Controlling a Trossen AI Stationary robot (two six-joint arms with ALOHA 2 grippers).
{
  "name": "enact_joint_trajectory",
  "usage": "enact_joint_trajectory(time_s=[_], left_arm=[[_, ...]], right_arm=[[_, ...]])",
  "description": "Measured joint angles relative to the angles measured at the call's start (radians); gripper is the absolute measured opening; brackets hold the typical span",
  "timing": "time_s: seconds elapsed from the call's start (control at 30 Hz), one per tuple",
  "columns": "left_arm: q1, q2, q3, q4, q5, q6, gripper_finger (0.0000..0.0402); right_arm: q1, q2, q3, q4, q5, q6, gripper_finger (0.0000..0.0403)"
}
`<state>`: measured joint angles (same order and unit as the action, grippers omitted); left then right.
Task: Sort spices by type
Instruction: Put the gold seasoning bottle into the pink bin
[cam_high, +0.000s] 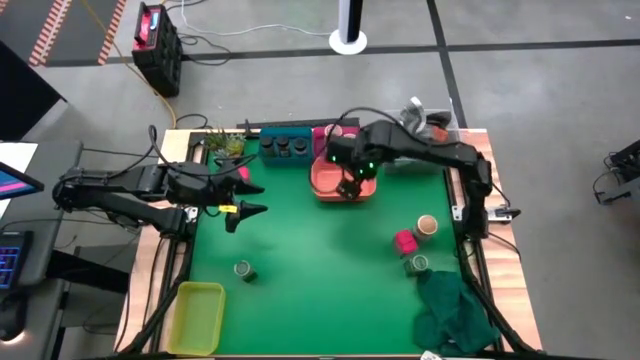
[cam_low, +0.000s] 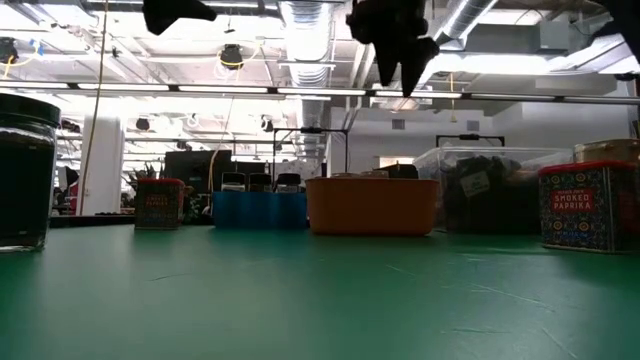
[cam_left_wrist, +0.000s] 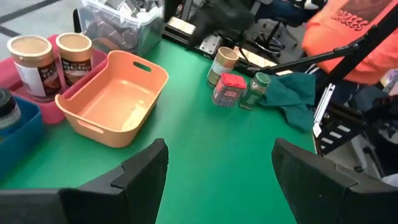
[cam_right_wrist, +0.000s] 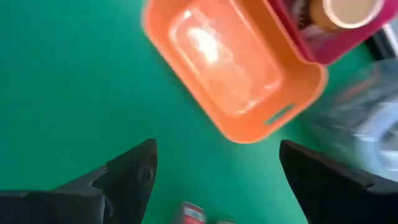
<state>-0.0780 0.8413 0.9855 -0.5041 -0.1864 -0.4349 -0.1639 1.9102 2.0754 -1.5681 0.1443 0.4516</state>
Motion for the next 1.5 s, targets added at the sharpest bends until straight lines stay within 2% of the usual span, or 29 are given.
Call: enact_joint_trajectory(time_s=[0.13,0.27,0.6,0.8,1.0,1.5], left_arm=[[0.0,0.0,0.0,0.0,0.015,-0.044,0.0272],[0.0,0.0,0.0,0.0,0.043,-0.088,0.0272],[0.0,0.0,0.001,0.0,0.058,-0.146,0.0272],[0.0,0.0,0.001,0.001,0.07,-0.147,0.0272],[0.0,0.016,0.001,0.008,0.079,-0.149,0.0272],[0.004,0.029,0.001,0.006,0.124,-0.134,0.0272]], right_arm=[[0.072,-0.05,-0.065,0.01,0.032,0.103,0.0358],[0.127,-0.123,-0.191,0.025,0.065,0.213,0.0354],[0.215,-0.482,-0.742,0.168,0.048,0.648,0.0353],[0.264,-0.625,-0.955,0.193,0.036,0.882,0.0353],[0.282,-0.685,-1.086,0.253,0.033,0.967,0.0353],[0.365,-0.682,-1.188,0.259,0.004,1.073,0.0353]])
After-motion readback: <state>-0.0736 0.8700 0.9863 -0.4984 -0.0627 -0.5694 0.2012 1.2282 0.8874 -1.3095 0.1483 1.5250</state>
